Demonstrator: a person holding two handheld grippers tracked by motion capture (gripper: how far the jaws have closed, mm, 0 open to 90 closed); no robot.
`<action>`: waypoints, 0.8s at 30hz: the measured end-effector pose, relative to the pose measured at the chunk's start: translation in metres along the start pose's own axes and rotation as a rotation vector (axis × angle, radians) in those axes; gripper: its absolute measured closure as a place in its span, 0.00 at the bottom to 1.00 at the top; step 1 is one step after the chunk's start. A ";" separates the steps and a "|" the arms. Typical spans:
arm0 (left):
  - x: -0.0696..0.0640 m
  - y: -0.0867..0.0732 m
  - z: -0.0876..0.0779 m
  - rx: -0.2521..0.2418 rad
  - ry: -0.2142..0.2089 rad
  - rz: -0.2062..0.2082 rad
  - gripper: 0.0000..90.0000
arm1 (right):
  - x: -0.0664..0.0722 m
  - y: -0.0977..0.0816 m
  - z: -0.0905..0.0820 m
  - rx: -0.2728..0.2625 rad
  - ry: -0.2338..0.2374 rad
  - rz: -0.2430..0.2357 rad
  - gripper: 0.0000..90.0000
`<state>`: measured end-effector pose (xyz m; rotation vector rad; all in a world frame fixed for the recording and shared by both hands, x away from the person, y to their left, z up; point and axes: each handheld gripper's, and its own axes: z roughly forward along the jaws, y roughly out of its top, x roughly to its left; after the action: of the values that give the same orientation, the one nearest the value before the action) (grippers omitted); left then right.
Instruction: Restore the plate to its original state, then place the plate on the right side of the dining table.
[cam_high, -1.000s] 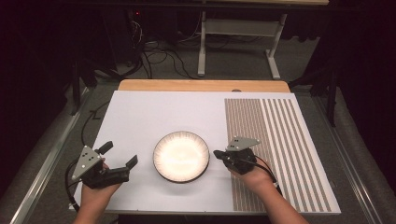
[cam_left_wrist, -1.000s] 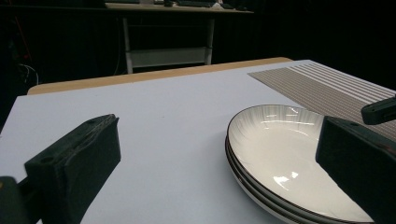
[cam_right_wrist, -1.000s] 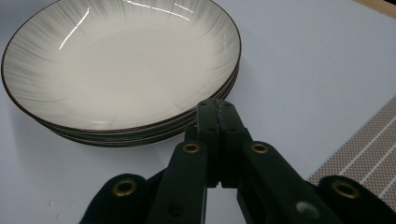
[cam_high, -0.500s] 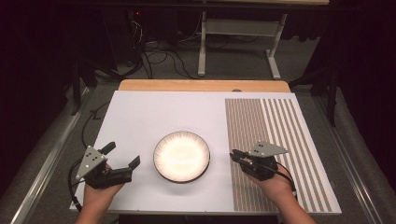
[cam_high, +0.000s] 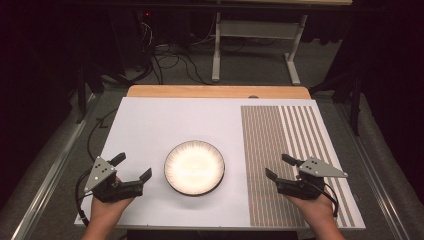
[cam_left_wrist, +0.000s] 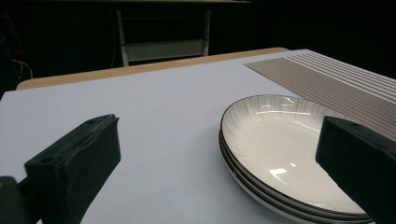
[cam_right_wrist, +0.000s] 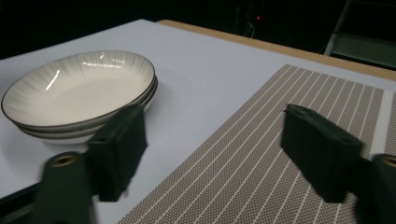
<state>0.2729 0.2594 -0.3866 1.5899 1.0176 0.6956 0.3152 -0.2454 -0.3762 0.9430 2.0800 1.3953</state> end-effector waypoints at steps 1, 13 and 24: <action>0.000 0.000 0.000 0.000 -0.001 0.000 0.00 | 0.000 0.000 -0.002 -0.017 -0.007 0.011 0.16; 0.000 -0.001 0.002 0.003 -0.008 -0.003 0.00 | 0.012 -0.001 0.005 -0.052 -0.011 -0.024 0.01; -0.003 0.000 0.012 0.018 -0.028 -0.004 0.00 | 0.013 -0.002 0.004 -0.048 -0.015 -0.037 0.01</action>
<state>0.2816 0.2516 -0.3894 1.6084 1.0090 0.6609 0.3084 -0.2337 -0.3795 0.8887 2.0339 1.4084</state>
